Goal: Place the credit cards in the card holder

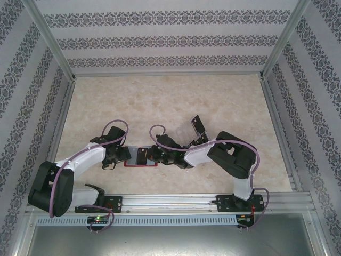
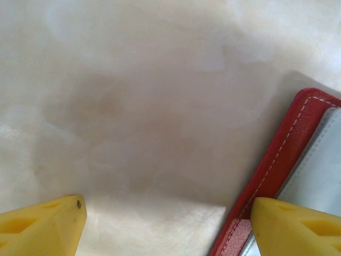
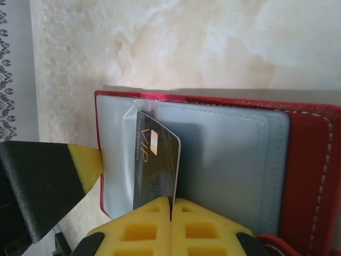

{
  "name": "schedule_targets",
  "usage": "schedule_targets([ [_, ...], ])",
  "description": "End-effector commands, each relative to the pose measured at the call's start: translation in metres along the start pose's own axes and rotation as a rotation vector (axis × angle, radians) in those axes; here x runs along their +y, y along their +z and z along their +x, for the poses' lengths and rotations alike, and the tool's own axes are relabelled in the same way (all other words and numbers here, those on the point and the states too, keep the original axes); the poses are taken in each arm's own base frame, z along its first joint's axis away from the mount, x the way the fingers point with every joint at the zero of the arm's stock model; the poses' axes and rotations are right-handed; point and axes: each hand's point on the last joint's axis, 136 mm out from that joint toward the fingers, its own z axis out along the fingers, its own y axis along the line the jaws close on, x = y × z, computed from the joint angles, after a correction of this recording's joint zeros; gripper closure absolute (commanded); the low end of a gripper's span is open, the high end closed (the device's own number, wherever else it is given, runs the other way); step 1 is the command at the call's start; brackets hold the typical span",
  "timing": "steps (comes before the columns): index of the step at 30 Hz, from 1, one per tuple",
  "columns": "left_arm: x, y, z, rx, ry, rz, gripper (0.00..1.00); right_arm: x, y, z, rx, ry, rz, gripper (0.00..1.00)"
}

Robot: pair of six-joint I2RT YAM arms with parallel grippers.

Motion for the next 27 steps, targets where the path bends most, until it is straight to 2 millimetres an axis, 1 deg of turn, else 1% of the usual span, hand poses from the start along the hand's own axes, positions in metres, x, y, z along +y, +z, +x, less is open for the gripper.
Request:
schedule_targets([
  [1,-0.001,0.006,0.007,0.027,0.009,0.000,0.18,-0.021,-0.006,0.012,0.032,0.018,0.067,1.00],
  [7,-0.002,0.006,0.007,0.027,0.011,0.000,0.18,-0.021,-0.008,0.012,0.028,0.027,0.064,1.00],
  [15,-0.001,0.007,0.008,0.030,0.010,-0.001,0.18,-0.015,0.005,0.014,0.060,0.026,0.051,1.00],
  [27,-0.002,0.007,0.007,0.029,0.010,0.005,0.18,-0.008,0.017,0.008,0.062,0.020,0.046,1.00],
])
